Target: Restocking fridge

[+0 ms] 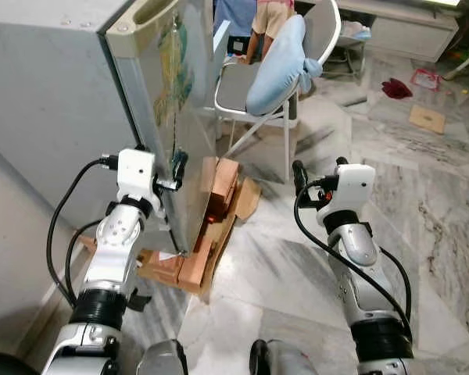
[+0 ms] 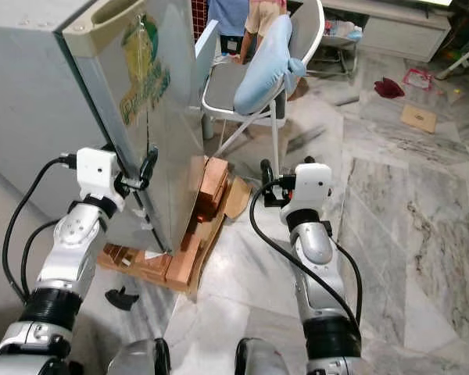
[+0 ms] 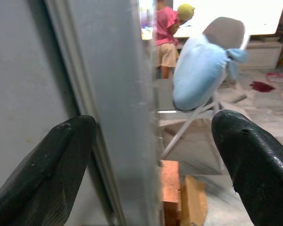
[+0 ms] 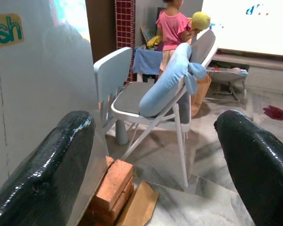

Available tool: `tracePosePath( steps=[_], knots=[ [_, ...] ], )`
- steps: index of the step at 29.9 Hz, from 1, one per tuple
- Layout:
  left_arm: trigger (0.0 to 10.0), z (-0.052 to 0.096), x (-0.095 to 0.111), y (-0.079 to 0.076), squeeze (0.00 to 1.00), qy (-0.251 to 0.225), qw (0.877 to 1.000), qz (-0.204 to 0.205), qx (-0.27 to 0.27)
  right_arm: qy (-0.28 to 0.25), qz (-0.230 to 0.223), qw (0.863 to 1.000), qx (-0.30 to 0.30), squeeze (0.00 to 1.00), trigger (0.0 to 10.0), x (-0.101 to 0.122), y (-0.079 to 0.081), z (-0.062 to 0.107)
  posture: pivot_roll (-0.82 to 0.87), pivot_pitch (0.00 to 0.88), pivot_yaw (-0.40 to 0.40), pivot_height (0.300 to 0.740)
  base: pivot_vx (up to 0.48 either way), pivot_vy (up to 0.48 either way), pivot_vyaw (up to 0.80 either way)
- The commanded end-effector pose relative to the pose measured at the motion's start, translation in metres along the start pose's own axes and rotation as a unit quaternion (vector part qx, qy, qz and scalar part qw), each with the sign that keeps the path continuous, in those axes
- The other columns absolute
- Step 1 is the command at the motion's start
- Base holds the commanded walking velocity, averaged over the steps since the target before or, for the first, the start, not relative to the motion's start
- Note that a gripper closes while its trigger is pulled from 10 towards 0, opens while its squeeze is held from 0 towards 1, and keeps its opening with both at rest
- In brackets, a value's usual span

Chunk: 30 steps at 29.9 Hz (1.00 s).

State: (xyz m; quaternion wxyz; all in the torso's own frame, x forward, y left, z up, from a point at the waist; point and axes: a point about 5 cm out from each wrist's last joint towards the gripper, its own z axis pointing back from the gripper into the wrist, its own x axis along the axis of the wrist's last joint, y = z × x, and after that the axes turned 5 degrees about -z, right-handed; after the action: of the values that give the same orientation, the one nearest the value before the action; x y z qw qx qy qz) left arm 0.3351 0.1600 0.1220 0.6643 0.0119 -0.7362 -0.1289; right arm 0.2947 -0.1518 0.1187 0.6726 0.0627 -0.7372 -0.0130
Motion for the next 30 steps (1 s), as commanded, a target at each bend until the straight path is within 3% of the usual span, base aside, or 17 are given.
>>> tracePosePath(
  steps=[1, 9, 13, 15, 16, 18, 19, 20, 21, 23, 26, 30],
  knots=[
    [10.0, -0.004, 0.0, 0.005, 0.0, 0.0, 1.0, -0.006, 0.012, 0.003, 0.002, 1.0, -0.009, 0.0, 10.0, 0.0, -0.003, 0.003, -0.03, 0.118, -0.03, 0.74, 0.0, 0.0, 0.0],
    [10.0, -0.022, 0.011, 0.014, 0.0, -0.012, 0.999, -0.012, 0.042, 0.006, 0.002, 1.0, -0.013, 0.0, 10.0, 0.0, -0.004, 0.006, -0.03, 0.114, -0.027, 0.74, 0.0, 0.0, 0.0],
    [10.0, -0.028, 0.016, 0.003, 0.0, -0.019, 1.0, 0.006, 0.017, 0.007, 0.0, 1.0, -0.012, 0.0, 10.0, 0.0, -0.004, 0.006, -0.03, 0.111, -0.03, 0.74, 0.0, 0.0, 0.0],
    [10.0, -0.03, 0.027, -0.029, 0.0, -0.063, 0.992, -0.067, -0.085, 0.009, 0.0, 1.0, -0.009, 0.0, 10.0, -0.001, -0.004, 0.007, -0.03, 0.104, -0.037, 0.74, 0.0, 0.0, 0.0],
    [10.0, -0.029, 0.029, -0.036, 0.0, -0.071, 0.989, -0.078, -0.108, 0.009, 0.001, 1.0, -0.009, 0.0, 10.0, -0.001, -0.004, 0.007, -0.03, 0.104, -0.037, 0.74, 0.0, 0.0, 0.0],
    [10.0, -0.026, 0.029, -0.067, 0.0, -0.067, 0.981, -0.033, -0.178, 0.01, 0.0, 1.0, -0.01, 0.0, 10.0, -0.002, -0.005, 0.008, -0.02, 0.098, -0.041, 0.74, 0.0, 0.0, 0.0],
    [10.0, -0.026, 0.029, -0.067, 0.0, -0.067, 0.981, -0.033, -0.178, 0.01, 0.0, 1.0, -0.01, 0.0, 10.0, -0.002, -0.005, 0.008, -0.02, 0.098, -0.041, 0.74, 0.0, 0.0, 0.0],
    [10.0, -0.019, 0.033, -0.096, 0.0, -0.079, 0.968, -0.029, -0.238, 0.012, 0.0, 1.0, -0.012, 0.0, 10.0, -0.003, -0.006, 0.009, -0.02, 0.094, -0.042, 0.74, 0.0, 0.0, 0.0],
    [10.0, -0.015, 0.036, -0.113, 0.0, -0.089, 0.96, -0.028, -0.265, 0.014, 0.0, 1.0, -0.015, 0.0, 10.0, -0.004, -0.007, 0.01, -0.02, 0.094, -0.042, 0.74, 0.0, 0.0, 0.0],
    [10.0, -0.014, 0.037, -0.12, 0.0, -0.093, 0.959, -0.019, -0.267, 0.015, 0.0, 1.0, -0.024, 0.0, 10.0, -0.004, -0.009, 0.012, -0.02, 0.094, -0.042, 0.74, 0.0, 0.0, 0.0],
    [10.0, -0.006, 0.04, -0.137, 0.0, -0.109, 0.949, -0.01, -0.297, 0.012, 0.001, 0.999, -0.043, 0.0, 10.0, -0.003, -0.015, 0.021, -0.02, 0.086, -0.043, 0.74, 0.0, 0.0, 0.0],
    [10.0, -0.004, 0.039, -0.134, 0.0, -0.107, 0.949, -0.001, -0.297, 0.013, 0.006, 0.998, -0.055, 0.0, 10.0, -0.003, -0.019, 0.029, -0.02, 0.086, -0.039, 0.74, 0.0, 0.0, 0.0]
  ],
)
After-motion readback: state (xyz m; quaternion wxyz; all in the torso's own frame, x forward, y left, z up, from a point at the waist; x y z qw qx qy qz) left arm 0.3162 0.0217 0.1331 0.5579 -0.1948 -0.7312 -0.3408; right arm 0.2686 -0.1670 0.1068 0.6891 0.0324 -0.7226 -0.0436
